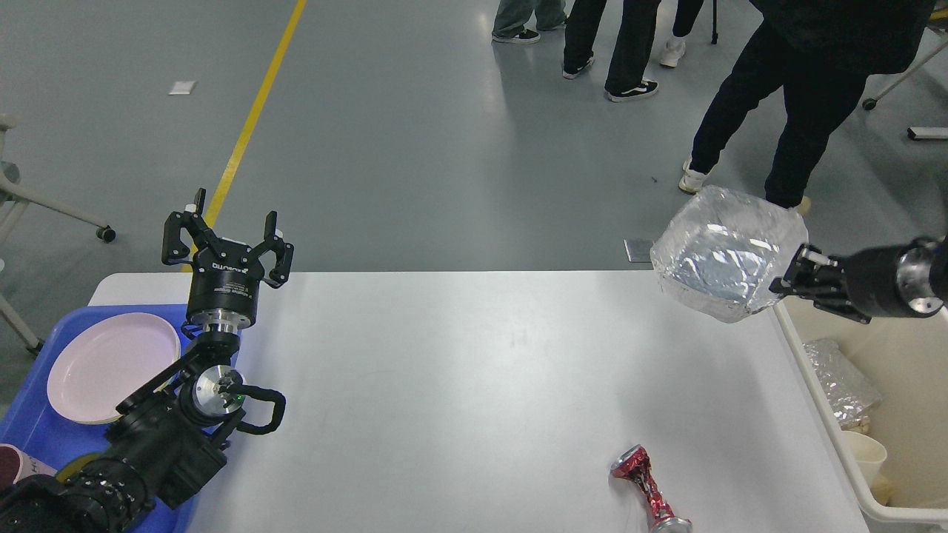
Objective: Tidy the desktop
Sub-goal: 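Lift the foil tray and drop it into the white bin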
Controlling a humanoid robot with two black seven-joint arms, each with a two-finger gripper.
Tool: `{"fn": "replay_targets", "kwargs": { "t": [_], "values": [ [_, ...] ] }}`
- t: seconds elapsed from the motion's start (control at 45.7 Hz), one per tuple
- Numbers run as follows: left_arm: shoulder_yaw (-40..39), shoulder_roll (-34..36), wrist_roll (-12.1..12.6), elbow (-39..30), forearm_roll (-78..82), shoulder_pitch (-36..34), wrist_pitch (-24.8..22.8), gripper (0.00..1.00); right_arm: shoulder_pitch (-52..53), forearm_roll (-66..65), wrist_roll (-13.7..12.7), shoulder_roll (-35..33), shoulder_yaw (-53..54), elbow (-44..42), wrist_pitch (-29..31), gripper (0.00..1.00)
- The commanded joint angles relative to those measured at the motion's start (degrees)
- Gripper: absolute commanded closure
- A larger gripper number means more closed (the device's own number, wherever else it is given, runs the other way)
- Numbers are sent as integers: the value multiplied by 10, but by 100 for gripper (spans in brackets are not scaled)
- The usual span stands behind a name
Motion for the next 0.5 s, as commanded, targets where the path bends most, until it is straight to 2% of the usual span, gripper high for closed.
{"fn": "replay_targets", "kwargs": {
  "t": [0.0,0.087,0.175,0.284,0.481],
  "values": [
    [0,0,0,0,0,0,0,3,210,-64,-1,-12,-56,98,117,100],
    [0,0,0,0,0,0,0,3,318,-73,-10,-2,-63,162,195,100],
    [0,0,0,0,0,0,0,3,394,-74,-39,14,-60,225,245,100],
    [0,0,0,-1,0,0,0,3,422,-74,-70,31,-58,276,243,100],
    [0,0,0,0,0,0,0,3,400,-75,-89,36,-95,258,215,100]
  ]
}}
